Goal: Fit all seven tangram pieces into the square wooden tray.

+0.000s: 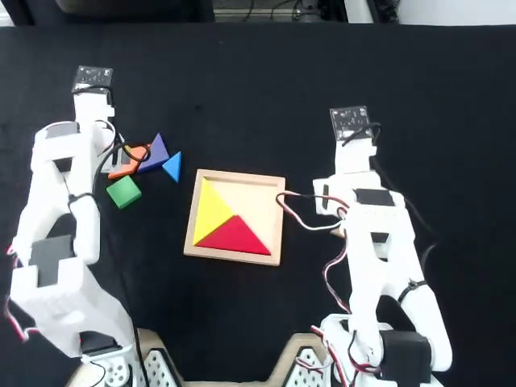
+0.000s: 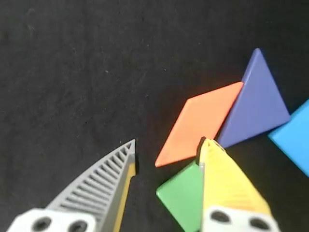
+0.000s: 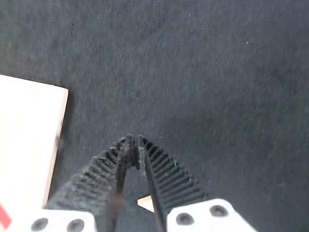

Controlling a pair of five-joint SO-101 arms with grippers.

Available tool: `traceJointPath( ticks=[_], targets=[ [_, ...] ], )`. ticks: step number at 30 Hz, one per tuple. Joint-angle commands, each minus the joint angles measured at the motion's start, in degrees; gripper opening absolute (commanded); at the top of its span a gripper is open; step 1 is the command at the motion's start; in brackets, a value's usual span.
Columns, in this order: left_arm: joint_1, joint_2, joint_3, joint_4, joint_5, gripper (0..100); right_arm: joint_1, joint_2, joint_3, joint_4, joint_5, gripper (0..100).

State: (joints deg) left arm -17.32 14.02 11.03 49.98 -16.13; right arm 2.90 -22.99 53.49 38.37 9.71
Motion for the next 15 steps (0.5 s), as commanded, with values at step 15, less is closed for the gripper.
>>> traceJointPath(
  ticks=[15],
  targets=[
    [1.7, 7.6, -11.1, -0.4, -2.7, 22, -0.9, -1.5, -0.2, -1.6, 0.3, 1.1]
  ],
)
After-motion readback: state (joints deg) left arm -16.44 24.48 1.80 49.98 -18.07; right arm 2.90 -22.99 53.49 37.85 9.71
